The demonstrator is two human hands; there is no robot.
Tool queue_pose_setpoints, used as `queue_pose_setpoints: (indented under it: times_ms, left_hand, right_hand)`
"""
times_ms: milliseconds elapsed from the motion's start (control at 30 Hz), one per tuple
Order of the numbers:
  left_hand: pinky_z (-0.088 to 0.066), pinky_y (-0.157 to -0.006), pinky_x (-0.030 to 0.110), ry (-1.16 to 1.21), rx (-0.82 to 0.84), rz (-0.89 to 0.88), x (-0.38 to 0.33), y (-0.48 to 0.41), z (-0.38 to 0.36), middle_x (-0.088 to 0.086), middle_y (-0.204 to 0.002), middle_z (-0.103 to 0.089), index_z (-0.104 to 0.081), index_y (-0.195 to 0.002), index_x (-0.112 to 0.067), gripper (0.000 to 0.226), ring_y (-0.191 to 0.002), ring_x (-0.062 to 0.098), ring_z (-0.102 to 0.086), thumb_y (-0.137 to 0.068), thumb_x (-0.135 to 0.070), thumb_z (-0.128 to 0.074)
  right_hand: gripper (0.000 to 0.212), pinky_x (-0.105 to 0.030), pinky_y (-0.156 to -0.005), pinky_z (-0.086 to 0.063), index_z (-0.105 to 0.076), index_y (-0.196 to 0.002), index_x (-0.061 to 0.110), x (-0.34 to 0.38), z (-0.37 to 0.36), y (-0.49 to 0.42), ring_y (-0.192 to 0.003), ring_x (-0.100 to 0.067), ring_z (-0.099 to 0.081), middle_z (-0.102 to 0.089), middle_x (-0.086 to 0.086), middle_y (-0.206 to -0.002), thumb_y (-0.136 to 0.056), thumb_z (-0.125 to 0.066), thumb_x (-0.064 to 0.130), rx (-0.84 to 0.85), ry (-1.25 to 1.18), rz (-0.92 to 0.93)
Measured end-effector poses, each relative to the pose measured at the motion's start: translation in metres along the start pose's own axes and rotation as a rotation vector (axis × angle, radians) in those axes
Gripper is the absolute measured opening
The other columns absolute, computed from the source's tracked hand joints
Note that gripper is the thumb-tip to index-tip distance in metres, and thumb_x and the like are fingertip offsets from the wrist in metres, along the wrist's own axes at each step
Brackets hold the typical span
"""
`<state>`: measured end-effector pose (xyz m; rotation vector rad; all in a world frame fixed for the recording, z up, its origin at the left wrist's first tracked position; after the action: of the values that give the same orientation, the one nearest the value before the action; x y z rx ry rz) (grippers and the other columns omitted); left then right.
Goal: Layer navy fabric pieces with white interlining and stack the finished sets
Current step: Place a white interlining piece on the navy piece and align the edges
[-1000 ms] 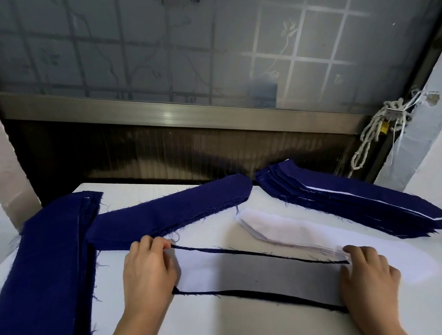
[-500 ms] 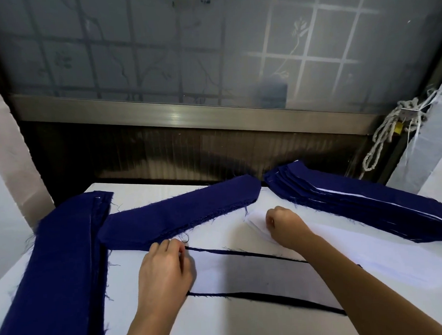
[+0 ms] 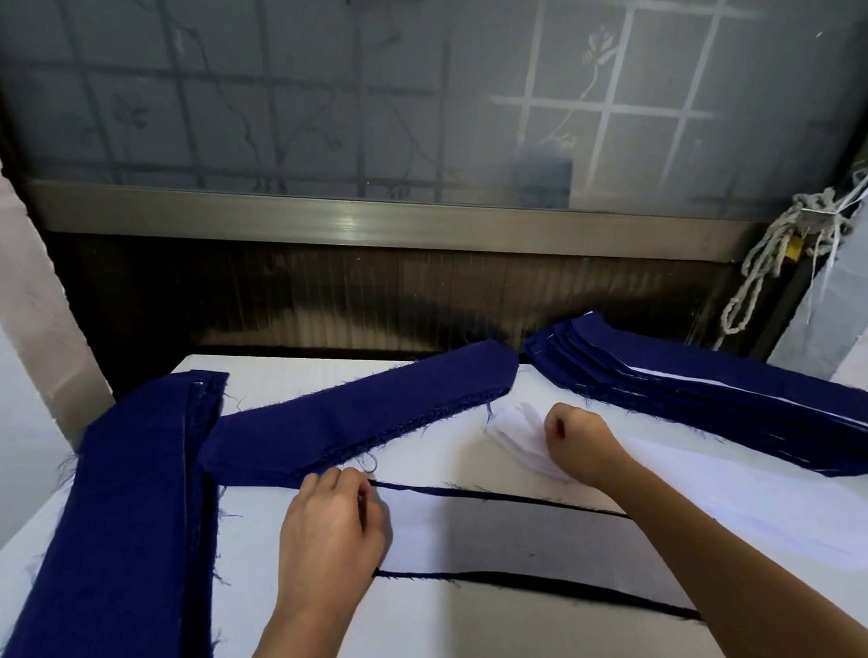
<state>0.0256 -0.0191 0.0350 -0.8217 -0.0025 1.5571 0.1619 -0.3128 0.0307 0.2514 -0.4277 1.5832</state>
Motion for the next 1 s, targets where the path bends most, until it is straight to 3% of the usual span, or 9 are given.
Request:
queue_pose_setpoints:
  times_ms: [67, 200, 300, 500, 600, 700, 800, 900, 1000]
  left_hand:
    - [-0.042, -0.056, 0.031, -0.006, -0.005, -0.019, -0.001, 0.0, -0.001, -0.005, -0.067, -0.056, -0.062, -0.073, -0.013, 0.011, -0.067, 0.019, -0.047, -0.081, -0.009, -0.069]
    - [-0.037, -0.056, 0.028, -0.015, -0.02, -0.068, -0.005, 0.0, -0.002, -0.005, -0.066, -0.056, -0.062, -0.073, -0.013, 0.012, -0.065, 0.019, -0.046, -0.079, -0.007, -0.071]
    - [-0.037, -0.058, 0.027, 0.024, -0.051, -0.105, -0.007, 0.0, 0.001, -0.008, -0.066, -0.056, -0.062, -0.074, -0.015, 0.011, -0.065, 0.017, -0.046, -0.085, -0.014, -0.062]
    - [-0.043, -0.067, 0.031, 0.162, 0.027, -0.152, -0.009, 0.001, -0.004, -0.014, -0.069, -0.054, -0.059, -0.075, -0.025, 0.045, -0.072, 0.012, -0.049, -0.101, -0.043, -0.028]
    - [-0.041, -0.067, 0.03, 0.184, 0.049, -0.185, -0.009, 0.001, -0.005, -0.012, -0.067, -0.053, -0.056, -0.071, -0.022, 0.057, -0.072, 0.01, -0.048, -0.102, -0.048, -0.016]
    - [-0.039, -0.068, 0.03, 0.196, 0.06, -0.267, -0.013, 0.003, -0.003, -0.012, -0.07, -0.056, -0.058, -0.07, -0.021, 0.062, -0.072, 0.01, -0.047, -0.102, -0.049, -0.012]
    - [-0.036, -0.065, 0.02, 0.195, 0.066, -0.229, -0.011, 0.004, -0.003, -0.013, -0.065, -0.054, -0.058, -0.063, -0.023, 0.059, -0.072, 0.005, -0.049, -0.1, -0.051, -0.022]
    - [-0.037, -0.059, 0.023, 0.165, 0.048, -0.183, -0.009, 0.002, -0.004, -0.011, -0.059, -0.05, -0.052, -0.06, -0.02, 0.05, -0.068, 0.006, -0.047, -0.097, -0.047, -0.03]
    - [-0.041, -0.054, 0.031, 0.162, 0.004, -0.213, -0.013, 0.003, 0.003, -0.011, -0.06, -0.046, -0.048, -0.063, -0.018, 0.035, -0.065, 0.008, -0.044, -0.094, -0.034, -0.042]
  right_hand:
    - [0.021, -0.02, -0.056, -0.037, -0.049, -0.075, 0.014, -0.009, 0.003, 0.003, -0.07, -0.018, -0.048, -0.053, -0.002, -0.074, -0.091, -0.039, 0.003, -0.015, -0.141, -0.062]
    - [0.011, -0.024, -0.065, -0.042, -0.056, -0.091, 0.012, -0.02, 0.008, 0.005, -0.076, -0.018, -0.051, -0.055, -0.002, -0.081, -0.093, -0.046, 0.008, 0.004, -0.283, -0.151]
    - [0.016, -0.024, -0.061, -0.04, -0.051, -0.083, 0.01, -0.017, 0.015, 0.015, -0.07, -0.017, -0.047, -0.051, -0.006, -0.079, -0.092, -0.041, 0.004, -0.011, -0.394, -0.16]
    - [0.018, -0.017, -0.064, -0.043, -0.06, -0.078, 0.018, 0.055, 0.026, 0.061, -0.072, -0.008, -0.053, -0.06, 0.002, -0.082, -0.092, -0.051, 0.014, 0.017, -0.249, 0.131]
    - [0.014, -0.025, -0.07, -0.044, -0.061, -0.08, 0.018, 0.102, 0.014, 0.093, -0.078, -0.014, -0.054, -0.062, 0.001, -0.083, -0.088, -0.049, 0.015, -0.023, -0.104, 0.29]
    - [0.016, -0.034, -0.071, -0.042, -0.054, -0.079, 0.015, 0.146, -0.008, 0.122, -0.079, -0.02, -0.051, -0.06, -0.003, -0.081, -0.087, -0.042, 0.019, -0.08, -0.031, 0.42]
    - [0.013, -0.028, -0.07, -0.029, -0.04, -0.079, 0.022, 0.172, -0.03, 0.138, -0.076, -0.016, -0.041, -0.053, 0.001, -0.081, -0.088, -0.033, 0.025, -0.105, -0.004, 0.49]
    - [0.015, -0.027, -0.085, -0.035, -0.047, -0.101, 0.023, 0.167, -0.039, 0.13, -0.095, -0.012, -0.043, -0.052, 0.008, -0.105, -0.09, -0.037, 0.028, -0.112, -0.071, 0.445]
    - [0.043, -0.026, -0.106, -0.027, -0.037, -0.132, 0.028, 0.153, -0.044, 0.114, -0.114, -0.006, -0.043, -0.05, 0.013, -0.122, -0.09, -0.048, 0.023, -0.029, -0.147, 0.406]
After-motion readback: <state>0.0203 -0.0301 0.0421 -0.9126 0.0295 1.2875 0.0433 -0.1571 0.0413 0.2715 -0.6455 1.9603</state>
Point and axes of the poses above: each hand's wrist, its own y-axis away from the middle knuckle, its own z-axis out of the back of the hand, x = y × z, the point moved 8 cm from there along -y, towards the middle knuckle
